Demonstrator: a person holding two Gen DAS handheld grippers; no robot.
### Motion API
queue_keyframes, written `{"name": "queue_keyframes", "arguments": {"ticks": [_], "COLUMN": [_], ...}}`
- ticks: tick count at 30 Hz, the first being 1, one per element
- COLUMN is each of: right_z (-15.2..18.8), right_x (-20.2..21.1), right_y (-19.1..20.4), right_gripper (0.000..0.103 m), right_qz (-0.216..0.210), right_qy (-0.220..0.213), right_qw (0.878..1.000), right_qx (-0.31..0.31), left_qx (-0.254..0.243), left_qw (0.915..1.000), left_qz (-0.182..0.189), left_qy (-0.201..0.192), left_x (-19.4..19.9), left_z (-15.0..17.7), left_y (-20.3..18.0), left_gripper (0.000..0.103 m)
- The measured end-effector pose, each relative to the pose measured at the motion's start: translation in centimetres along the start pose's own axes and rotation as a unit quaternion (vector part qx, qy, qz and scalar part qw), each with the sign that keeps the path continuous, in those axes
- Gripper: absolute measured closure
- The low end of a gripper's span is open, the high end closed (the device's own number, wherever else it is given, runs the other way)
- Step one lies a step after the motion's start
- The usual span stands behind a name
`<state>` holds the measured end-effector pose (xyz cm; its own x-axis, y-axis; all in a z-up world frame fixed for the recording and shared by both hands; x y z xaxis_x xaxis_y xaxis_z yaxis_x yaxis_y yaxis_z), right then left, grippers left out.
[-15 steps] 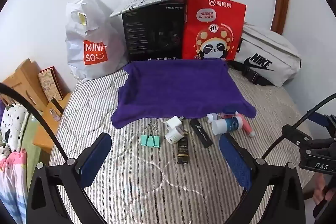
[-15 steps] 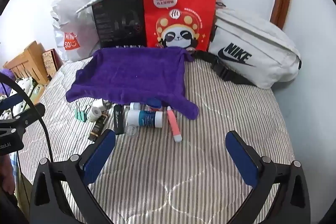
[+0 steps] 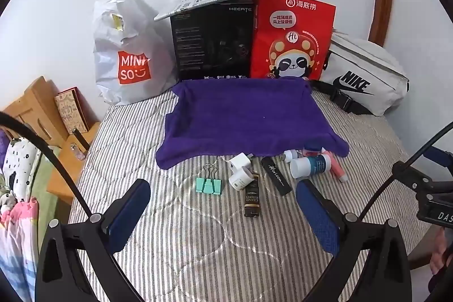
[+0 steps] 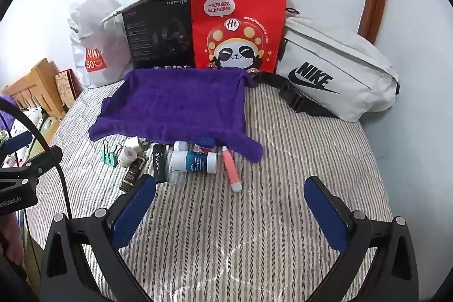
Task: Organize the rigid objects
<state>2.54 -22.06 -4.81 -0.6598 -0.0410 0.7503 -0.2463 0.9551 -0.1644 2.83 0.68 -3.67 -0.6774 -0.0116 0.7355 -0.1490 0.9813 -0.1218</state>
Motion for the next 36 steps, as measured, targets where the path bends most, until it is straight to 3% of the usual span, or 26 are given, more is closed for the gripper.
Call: {"name": "queue_keyframes", "arguments": {"ticks": [36], "right_z": [-0.1], "right_x": [1.2], "right_y": [0.4], "right_gripper": [0.0], "right_qz": [0.001], "right_qy": [-0.009], "right_qw": [1.0], "right_qx": [-0.002], "left_qx": [-0.002], "left_qw": [0.9999], "left_qz": [-0.012], "left_qy": [0.005], "left_x": [0.2], "left_z": [0.4], "left_y": [0.5], "left_gripper": [0.0]}}
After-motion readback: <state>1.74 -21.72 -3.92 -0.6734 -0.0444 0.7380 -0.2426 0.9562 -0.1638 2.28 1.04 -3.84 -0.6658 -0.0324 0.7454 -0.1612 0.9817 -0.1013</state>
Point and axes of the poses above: each gripper's, at about its wrist camera, not at the fingertips, and x roughly against the way its jaws point, y to its left, z to its underside, the point moved 5 cm from there along -x, roughly the way its jaws point, and after that the axes turned 13 degrees about x, right-handed, at the moved point
